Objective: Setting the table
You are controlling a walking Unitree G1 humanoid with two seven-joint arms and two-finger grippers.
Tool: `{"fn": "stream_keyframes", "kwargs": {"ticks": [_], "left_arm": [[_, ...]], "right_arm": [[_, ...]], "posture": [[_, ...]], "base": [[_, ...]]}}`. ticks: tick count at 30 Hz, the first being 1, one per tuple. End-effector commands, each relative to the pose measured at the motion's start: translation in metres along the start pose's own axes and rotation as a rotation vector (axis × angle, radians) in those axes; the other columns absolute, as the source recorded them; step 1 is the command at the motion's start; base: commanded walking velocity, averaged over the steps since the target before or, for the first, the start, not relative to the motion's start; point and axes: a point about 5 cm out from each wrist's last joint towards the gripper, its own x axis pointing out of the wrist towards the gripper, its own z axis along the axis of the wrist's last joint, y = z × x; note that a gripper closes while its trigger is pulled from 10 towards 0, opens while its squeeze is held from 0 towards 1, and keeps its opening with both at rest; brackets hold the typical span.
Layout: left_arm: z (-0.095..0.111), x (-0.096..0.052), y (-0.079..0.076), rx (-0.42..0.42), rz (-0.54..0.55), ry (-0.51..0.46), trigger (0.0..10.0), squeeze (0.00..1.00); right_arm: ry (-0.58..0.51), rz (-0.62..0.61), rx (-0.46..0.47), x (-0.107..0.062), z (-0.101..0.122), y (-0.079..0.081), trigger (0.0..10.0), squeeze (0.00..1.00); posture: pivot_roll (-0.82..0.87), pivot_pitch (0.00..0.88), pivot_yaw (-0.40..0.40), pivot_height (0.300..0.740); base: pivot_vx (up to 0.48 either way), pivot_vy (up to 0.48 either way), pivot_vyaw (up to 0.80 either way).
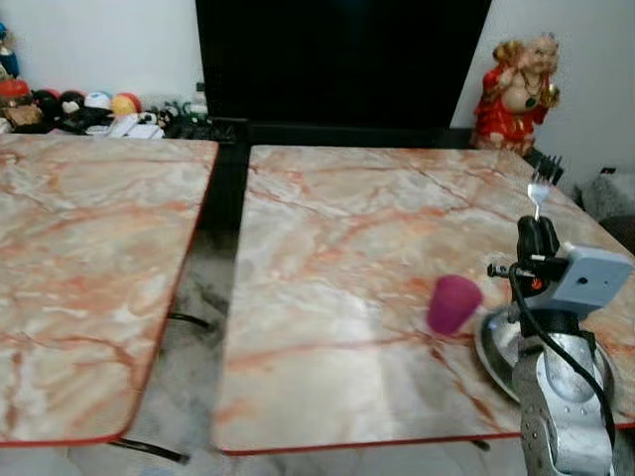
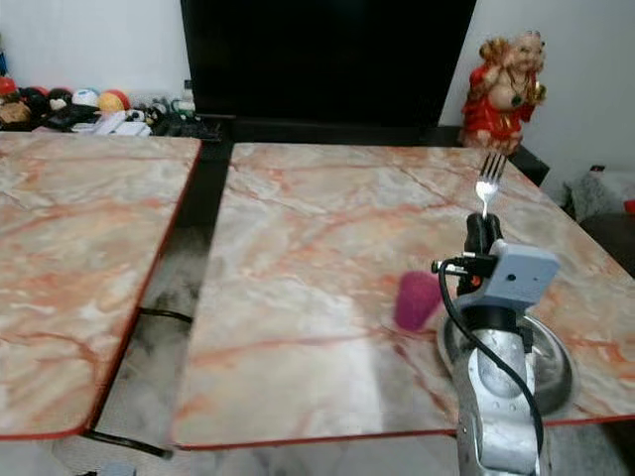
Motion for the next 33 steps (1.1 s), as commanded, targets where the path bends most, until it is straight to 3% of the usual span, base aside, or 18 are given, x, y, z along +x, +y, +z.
{"fn": "stream_keyframes", "kwargs": {"ticks": [1,11,22,33], "left_arm": [[-0.004,0.000,-0.003,-0.004,-0.007,0.018,10.0,0.00],[-0.008,-0.001,-0.002,-0.009,-0.001,0.032,10.0,0.00],[-0.030,-0.012,0.021,-0.031,0.030,0.069,10.0,0.00],[-0.042,-0.017,0.027,-0.077,0.069,0.099,10.0,0.00]], "right_arm": [[-0.018,0.001,-0.006,0.002,0.004,-0.002,10.0,0.00],[0.010,0.016,-0.035,0.000,-0.001,0.000,10.0,0.00],[0.028,0.021,-0.029,0.000,-0.003,-0.001,10.0,0.00],[0.025,0.112,-0.065,0.000,-0.004,0.011,10.0,0.00]], "posture": [[-0.05,0.040,-0.024,0.740],[-0.05,0.060,-0.022,0.740],[-0.06,0.072,-0.016,0.740],[-0.05,0.076,-0.021,0.740]], "base": [[0.000,-0.480,0.00],[0.000,-0.478,0.00],[0.000,0.000,0.00],[0.000,0.000,0.00]]}}
